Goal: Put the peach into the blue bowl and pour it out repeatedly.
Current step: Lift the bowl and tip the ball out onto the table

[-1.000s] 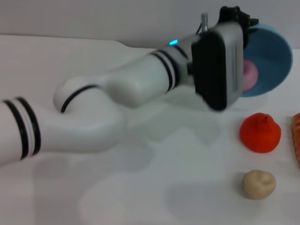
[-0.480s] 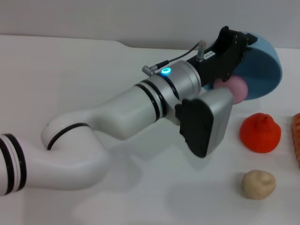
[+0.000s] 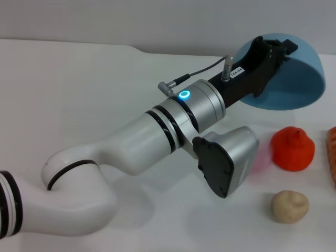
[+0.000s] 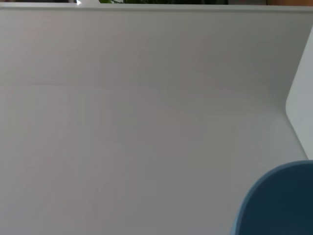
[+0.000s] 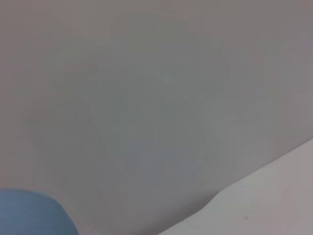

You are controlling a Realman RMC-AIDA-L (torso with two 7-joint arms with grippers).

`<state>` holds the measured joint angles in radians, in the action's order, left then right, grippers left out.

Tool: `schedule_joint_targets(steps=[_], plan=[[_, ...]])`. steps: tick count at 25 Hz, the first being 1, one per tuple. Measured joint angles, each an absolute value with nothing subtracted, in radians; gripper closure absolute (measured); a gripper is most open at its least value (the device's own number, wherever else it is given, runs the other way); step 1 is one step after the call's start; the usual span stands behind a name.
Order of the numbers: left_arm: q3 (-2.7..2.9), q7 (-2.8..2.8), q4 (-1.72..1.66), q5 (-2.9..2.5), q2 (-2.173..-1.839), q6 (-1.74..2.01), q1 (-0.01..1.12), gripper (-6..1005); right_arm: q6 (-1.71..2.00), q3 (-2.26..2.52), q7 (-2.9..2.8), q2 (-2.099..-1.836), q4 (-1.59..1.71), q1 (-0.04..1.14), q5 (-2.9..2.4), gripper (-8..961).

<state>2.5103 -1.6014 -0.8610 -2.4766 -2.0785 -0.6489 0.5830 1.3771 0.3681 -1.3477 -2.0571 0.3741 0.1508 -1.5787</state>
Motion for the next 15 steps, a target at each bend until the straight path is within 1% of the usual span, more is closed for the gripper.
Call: schedule_joint_targets(steps=[4, 8, 10, 15], plan=[[2.495, -1.635, -0.865, -2.43, -2.078, -0.638, 0.582, 1001, 1.383, 0.369, -1.353, -2.055, 0.376, 0.169, -1.597, 609], [2.443, -1.692, -0.905, -2.205, -2.078, -0.564, 0.604, 1001, 1.432, 0.405, -1.396, -2.051, 0.411, 0.21, -1.713, 614], [2.393, -1.702, -0.916, -2.045, -2.078, -0.476, 0.632, 1001, 1.441, 0.445, -1.476, -2.049, 0.449, 0.247, -1.81, 616], [2.323, -1.803, -0.899, -1.818, -2.076, -0.33, 0.692, 1001, 1.443, 0.509, -1.669, -2.053, 0.522, 0.384, -2.044, 623]])
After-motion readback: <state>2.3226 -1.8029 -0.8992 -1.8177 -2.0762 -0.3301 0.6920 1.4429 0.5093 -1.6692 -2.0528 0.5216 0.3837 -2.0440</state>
